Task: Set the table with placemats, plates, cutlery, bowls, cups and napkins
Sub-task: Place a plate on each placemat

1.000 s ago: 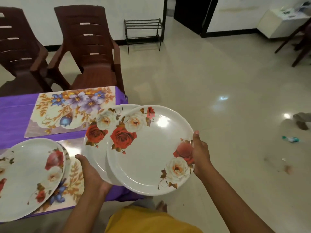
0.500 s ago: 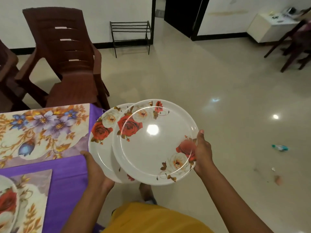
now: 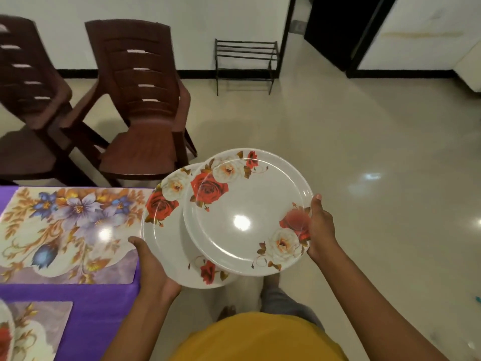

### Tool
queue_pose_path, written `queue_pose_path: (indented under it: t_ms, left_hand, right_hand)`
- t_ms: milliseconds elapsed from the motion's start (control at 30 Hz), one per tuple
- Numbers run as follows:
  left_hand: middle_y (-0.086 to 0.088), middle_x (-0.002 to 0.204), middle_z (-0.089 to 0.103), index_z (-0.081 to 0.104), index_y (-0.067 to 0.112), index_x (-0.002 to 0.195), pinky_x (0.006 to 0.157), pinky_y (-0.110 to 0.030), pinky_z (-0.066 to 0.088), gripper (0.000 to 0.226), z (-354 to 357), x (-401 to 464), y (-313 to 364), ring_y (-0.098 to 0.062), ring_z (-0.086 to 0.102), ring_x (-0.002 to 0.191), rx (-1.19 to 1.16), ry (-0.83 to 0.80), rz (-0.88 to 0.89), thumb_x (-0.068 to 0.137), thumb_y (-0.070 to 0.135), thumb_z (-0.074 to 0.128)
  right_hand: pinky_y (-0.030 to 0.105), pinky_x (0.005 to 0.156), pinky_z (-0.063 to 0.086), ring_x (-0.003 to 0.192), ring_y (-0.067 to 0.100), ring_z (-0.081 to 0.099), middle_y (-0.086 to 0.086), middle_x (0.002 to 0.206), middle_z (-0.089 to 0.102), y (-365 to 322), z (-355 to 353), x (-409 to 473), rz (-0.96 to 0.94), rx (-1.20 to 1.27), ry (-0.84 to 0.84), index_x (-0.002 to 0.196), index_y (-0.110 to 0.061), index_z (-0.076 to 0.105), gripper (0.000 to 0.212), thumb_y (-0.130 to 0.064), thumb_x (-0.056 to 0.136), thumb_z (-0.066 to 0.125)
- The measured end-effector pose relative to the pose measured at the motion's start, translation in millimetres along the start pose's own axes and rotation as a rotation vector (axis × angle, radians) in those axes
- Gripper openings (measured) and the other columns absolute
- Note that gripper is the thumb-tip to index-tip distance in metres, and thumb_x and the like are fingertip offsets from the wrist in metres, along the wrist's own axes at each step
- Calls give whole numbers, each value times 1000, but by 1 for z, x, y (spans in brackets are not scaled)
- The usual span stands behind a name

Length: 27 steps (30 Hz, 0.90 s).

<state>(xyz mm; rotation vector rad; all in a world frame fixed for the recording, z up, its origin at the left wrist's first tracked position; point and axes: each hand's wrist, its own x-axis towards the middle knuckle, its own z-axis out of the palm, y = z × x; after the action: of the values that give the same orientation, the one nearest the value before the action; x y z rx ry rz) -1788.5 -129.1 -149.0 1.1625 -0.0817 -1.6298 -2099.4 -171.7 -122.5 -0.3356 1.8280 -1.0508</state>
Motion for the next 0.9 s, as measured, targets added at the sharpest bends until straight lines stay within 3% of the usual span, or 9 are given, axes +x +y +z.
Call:
queue_pose_path:
  t_ms: [200, 267, 367, 433, 500, 567, 633, 733, 900]
  left_hand:
    - [-3, 139, 68, 57, 38, 145, 115, -52, 41, 82, 24, 35, 4, -34, 62, 129, -142, 194, 160, 88, 88, 26]
    - [-2, 133, 71, 56, 34, 147, 107, -48, 48, 80, 39, 39, 1, -31, 67, 121, -170, 259, 219, 91, 84, 29]
    - [-1, 99, 76, 54, 21, 146, 72, -30, 57, 70, 47, 42, -3, -19, 72, 82, -199, 402, 337, 100, 72, 41]
    - [7, 86, 75, 64, 31, 119, 65, -31, 55, 81, 47, 47, -12, -15, 67, 79, -257, 541, 322, 69, 95, 59]
    - [30, 69, 67, 48, 44, 96, 62, -23, 54, 80, 43, 47, -20, -9, 59, 81, -327, 709, 287, 48, 108, 50]
    - [35, 96, 64, 48, 48, 104, 78, -19, 46, 64, 54, 40, -23, -4, 57, 98, -399, 814, 346, 69, 101, 42]
    - [14, 123, 69, 54, 42, 133, 91, -37, 49, 69, 53, 37, -25, -22, 63, 121, -512, 833, 353, 84, 90, 43]
    - [7, 118, 69, 49, 36, 148, 101, -42, 44, 77, 55, 33, -23, -32, 62, 117, -535, 938, 427, 92, 85, 29]
    - [13, 173, 14, 12, 44, 164, 129, -39, 10, 146, 48, 25, -22, -16, 12, 160, -691, 1050, 361, 37, 112, 36]
  right_hand:
    - [69, 87, 55, 86, 55, 69, 20, 88, 77, -65, 63, 81, -36, -140, -185, 110, -4, 66, 69, -67, 102, 40]
    - [59, 78, 58, 75, 43, 64, 28, 98, 75, -88, 82, 104, -60, -186, -254, 104, -5, 68, 70, -69, 101, 40]
    - [36, 57, 57, 68, 33, 69, 22, 94, 76, -119, 113, 133, -99, -259, -357, 96, -11, 69, 63, -65, 103, 40]
    - [35, 53, 58, 71, 37, 72, 19, 92, 76, -139, 136, 148, -125, -317, -430, 95, -13, 68, 57, -61, 105, 41]
    - [47, 64, 63, 80, 43, 74, 19, 92, 76, -153, 159, 158, -146, -351, -497, 94, -13, 67, 55, -60, 105, 42]
    - [44, 68, 62, 80, 40, 74, 15, 91, 76, -162, 180, 161, -162, -385, -555, 90, -14, 65, 52, -57, 106, 42]
    - [41, 72, 62, 81, 34, 75, 12, 93, 76, -167, 202, 163, -179, -410, -614, 92, -16, 67, 49, -55, 107, 42]
    - [40, 76, 62, 85, 30, 76, 11, 97, 77, -172, 238, 162, -193, -477, -724, 101, -15, 71, 49, -54, 107, 42]
    - [36, 73, 62, 84, 30, 77, 11, 97, 79, -172, 304, 151, -227, -592, -876, 108, -12, 73, 53, -55, 106, 43]
